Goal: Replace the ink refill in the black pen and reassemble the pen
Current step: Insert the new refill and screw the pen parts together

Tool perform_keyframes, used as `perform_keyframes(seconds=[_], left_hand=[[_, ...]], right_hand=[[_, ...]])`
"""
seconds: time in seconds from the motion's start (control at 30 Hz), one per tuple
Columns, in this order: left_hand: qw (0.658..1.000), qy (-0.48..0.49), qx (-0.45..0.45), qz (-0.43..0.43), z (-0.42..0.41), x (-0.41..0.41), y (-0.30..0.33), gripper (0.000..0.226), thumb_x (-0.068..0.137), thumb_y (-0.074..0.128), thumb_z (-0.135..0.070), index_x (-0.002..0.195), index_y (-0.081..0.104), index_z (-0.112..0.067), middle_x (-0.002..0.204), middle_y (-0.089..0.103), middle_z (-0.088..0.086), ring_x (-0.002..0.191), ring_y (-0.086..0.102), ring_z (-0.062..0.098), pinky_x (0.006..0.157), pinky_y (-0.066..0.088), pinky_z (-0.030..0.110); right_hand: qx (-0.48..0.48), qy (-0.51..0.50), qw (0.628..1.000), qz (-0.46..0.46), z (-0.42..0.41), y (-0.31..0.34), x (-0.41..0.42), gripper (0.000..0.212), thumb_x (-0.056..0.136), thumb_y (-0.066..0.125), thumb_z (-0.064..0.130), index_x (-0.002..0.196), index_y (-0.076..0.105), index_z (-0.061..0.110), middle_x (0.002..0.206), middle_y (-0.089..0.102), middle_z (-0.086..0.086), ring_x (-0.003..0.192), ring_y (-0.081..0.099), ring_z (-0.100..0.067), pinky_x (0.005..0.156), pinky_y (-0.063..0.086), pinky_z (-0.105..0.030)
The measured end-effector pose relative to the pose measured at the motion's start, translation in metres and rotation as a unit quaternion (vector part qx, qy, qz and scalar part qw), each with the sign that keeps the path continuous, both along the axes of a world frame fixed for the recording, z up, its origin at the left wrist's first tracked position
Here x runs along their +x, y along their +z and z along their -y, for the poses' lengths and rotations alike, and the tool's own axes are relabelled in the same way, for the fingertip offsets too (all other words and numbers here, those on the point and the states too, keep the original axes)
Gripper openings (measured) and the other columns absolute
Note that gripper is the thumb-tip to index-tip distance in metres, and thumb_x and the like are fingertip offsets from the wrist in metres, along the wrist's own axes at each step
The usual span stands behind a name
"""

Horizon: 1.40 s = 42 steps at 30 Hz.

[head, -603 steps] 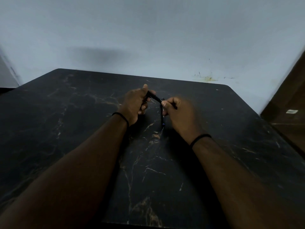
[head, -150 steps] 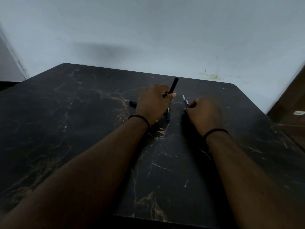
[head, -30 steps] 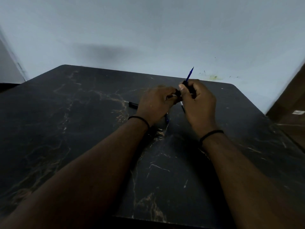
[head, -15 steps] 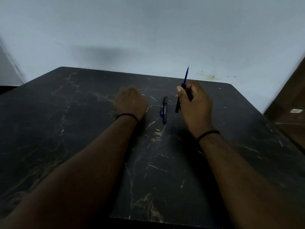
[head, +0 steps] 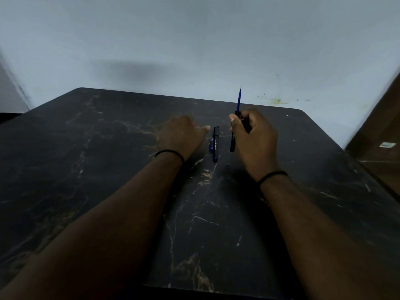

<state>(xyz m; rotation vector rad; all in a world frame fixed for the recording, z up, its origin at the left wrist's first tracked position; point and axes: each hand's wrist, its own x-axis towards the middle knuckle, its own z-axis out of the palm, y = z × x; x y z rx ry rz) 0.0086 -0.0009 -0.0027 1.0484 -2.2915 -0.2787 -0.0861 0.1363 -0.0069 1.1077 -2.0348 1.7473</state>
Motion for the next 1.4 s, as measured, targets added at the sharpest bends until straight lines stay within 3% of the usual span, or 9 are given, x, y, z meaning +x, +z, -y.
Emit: perform_keyframes(seconds=[0.23, 0.47, 0.57, 0.63, 0.8, 1.07, 1.17, 1.3, 1.4], left_hand=[[0.998, -0.040, -0.030, 0.023, -0.007, 0.002, 0.000, 0.042, 0.083, 0.065, -0.059, 0.077, 0.060, -0.017, 0.070, 0.059, 0.000, 0.066, 0.057, 0.016, 0.055, 0.038, 0.027], [0.998, -0.059, -0.010, 0.036, -0.006, 0.000, -0.001, 0.037, 0.080, 0.069, -0.051, 0.072, 0.059, -0.017, 0.073, 0.063, 0.001, 0.071, 0.060, 0.020, 0.063, 0.050, 0.029], [0.998, -0.041, -0.014, 0.040, -0.002, 0.003, 0.002, 0.021, 0.084, 0.063, -0.033, 0.084, 0.065, -0.013, 0.085, 0.066, 0.006, 0.078, 0.063, 0.023, 0.072, 0.056, 0.037], [0.999, -0.032, -0.016, 0.034, 0.001, 0.004, 0.003, 0.019, 0.086, 0.057, -0.028, 0.079, 0.061, -0.010, 0.083, 0.066, 0.010, 0.077, 0.063, 0.026, 0.070, 0.056, 0.037], [0.996, -0.069, 0.008, 0.060, -0.003, 0.002, 0.002, 0.038, 0.085, 0.059, -0.050, 0.066, 0.056, -0.017, 0.078, 0.068, 0.005, 0.071, 0.062, 0.023, 0.069, 0.057, 0.035], [0.993, -0.038, 0.013, 0.110, 0.000, -0.002, 0.004, 0.024, 0.091, 0.058, -0.034, 0.084, 0.059, -0.012, 0.093, 0.067, 0.012, 0.086, 0.064, 0.028, 0.080, 0.057, 0.042], [0.996, -0.049, 0.073, -0.006, 0.005, -0.005, 0.001, 0.031, 0.096, 0.055, -0.037, 0.088, 0.065, -0.009, 0.089, 0.068, 0.013, 0.083, 0.065, 0.027, 0.078, 0.056, 0.039], [0.941, -0.073, 0.206, -0.259, 0.004, -0.007, 0.001, 0.012, 0.099, 0.054, -0.017, 0.102, 0.065, -0.014, 0.081, 0.070, -0.001, 0.071, 0.062, 0.002, 0.056, 0.044, 0.005], [0.885, -0.089, 0.269, -0.369, 0.004, -0.007, 0.005, 0.016, 0.100, 0.051, -0.014, 0.105, 0.065, -0.008, 0.077, 0.071, -0.001, 0.074, 0.066, 0.006, 0.072, 0.048, 0.019]], right_hand=[[0.000, -0.004, 1.000, -0.008, 0.000, 0.000, 0.000, 0.017, 0.096, 0.062, 0.037, 0.098, 0.066, 0.020, 0.081, 0.069, 0.009, 0.072, 0.066, -0.001, 0.059, 0.049, -0.007], [0.013, -0.009, 1.000, -0.015, 0.000, 0.001, 0.001, 0.016, 0.096, 0.062, 0.036, 0.098, 0.065, 0.020, 0.083, 0.069, 0.005, 0.077, 0.067, -0.007, 0.069, 0.059, -0.028], [0.015, -0.008, 1.000, -0.010, -0.001, 0.002, 0.001, 0.018, 0.096, 0.061, 0.036, 0.098, 0.065, 0.019, 0.085, 0.069, 0.004, 0.079, 0.067, -0.007, 0.071, 0.059, -0.028], [0.017, -0.011, 1.000, -0.013, -0.002, 0.002, 0.001, 0.019, 0.096, 0.061, 0.036, 0.099, 0.065, 0.018, 0.085, 0.069, 0.004, 0.079, 0.067, -0.008, 0.071, 0.058, -0.027], [0.023, -0.012, 1.000, -0.017, -0.002, 0.003, 0.002, 0.019, 0.097, 0.061, 0.037, 0.100, 0.066, 0.018, 0.086, 0.070, 0.004, 0.079, 0.067, -0.007, 0.071, 0.058, -0.027], [0.025, -0.009, 1.000, -0.016, -0.001, 0.003, 0.003, 0.020, 0.096, 0.061, 0.037, 0.098, 0.066, 0.018, 0.084, 0.069, 0.005, 0.078, 0.067, -0.008, 0.069, 0.057, -0.027], [0.033, -0.009, 0.999, -0.024, 0.000, 0.002, 0.003, 0.019, 0.096, 0.062, 0.037, 0.094, 0.065, 0.018, 0.081, 0.068, 0.005, 0.075, 0.066, -0.009, 0.066, 0.055, -0.027], [0.065, 0.011, 0.997, -0.045, 0.002, -0.001, 0.002, 0.016, 0.094, 0.062, 0.042, 0.085, 0.064, 0.029, 0.072, 0.065, 0.011, 0.069, 0.062, -0.004, 0.059, 0.048, -0.023], [0.111, 0.034, 0.992, -0.048, 0.004, -0.003, 0.000, 0.019, 0.091, 0.063, 0.046, 0.084, 0.068, 0.029, 0.070, 0.066, 0.013, 0.066, 0.061, -0.003, 0.057, 0.047, -0.023]])
